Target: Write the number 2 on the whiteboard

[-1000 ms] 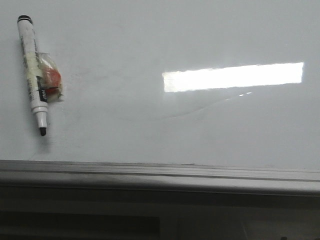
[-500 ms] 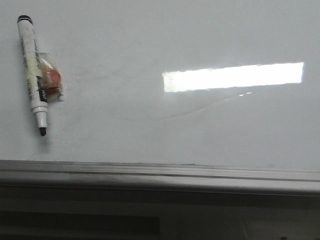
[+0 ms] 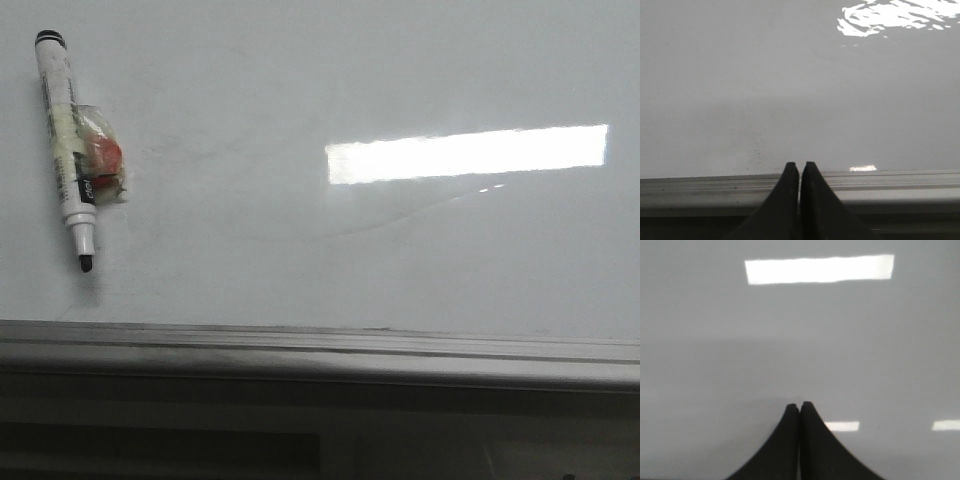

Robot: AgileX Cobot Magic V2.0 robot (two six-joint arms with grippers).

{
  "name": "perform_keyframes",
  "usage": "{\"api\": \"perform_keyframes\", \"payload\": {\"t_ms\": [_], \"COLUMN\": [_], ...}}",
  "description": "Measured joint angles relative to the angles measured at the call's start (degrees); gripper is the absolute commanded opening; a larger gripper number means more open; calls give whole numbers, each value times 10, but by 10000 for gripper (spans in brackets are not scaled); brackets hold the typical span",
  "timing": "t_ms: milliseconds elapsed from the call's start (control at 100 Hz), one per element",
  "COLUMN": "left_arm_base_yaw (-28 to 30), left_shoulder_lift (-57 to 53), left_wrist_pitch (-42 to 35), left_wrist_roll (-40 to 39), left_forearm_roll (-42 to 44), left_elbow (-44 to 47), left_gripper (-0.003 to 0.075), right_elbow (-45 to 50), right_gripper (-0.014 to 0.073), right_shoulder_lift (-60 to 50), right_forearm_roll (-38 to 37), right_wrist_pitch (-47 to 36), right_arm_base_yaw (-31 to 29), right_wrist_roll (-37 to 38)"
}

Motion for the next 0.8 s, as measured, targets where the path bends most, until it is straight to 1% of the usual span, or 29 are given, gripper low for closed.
{"api": "perform_keyframes", "payload": {"t_ms": [140, 270, 340, 410, 620, 800], "left_arm_base_yaw": [0, 0, 0, 0, 0, 0], "left_shoulder_lift": [0, 0, 0, 0, 0, 0], "left_wrist_pitch": [-33, -113, -152, -176, -194, -194], "left_wrist_roll": [0, 0, 0, 0, 0, 0], "left_forearm_roll": [-11, -16, -17, -17, -19, -20], "left_elbow": [0, 0, 0, 0, 0, 0], "left_gripper": [-19, -19, -19, -19, -19, -19], "right_elbow": [0, 0, 0, 0, 0, 0], "right_gripper": [-51, -51, -51, -51, -51, -51], "right_shoulder_lift": [0, 0, 0, 0, 0, 0], "right_forearm_roll": [0, -1, -2, -3, -4, -5], "right_wrist_pitch": [-87, -185, -226, -260, -320, -382], "right_arm_base_yaw": [0, 0, 0, 0, 0, 0], "right_wrist_roll": [0, 0, 0, 0, 0, 0]}}
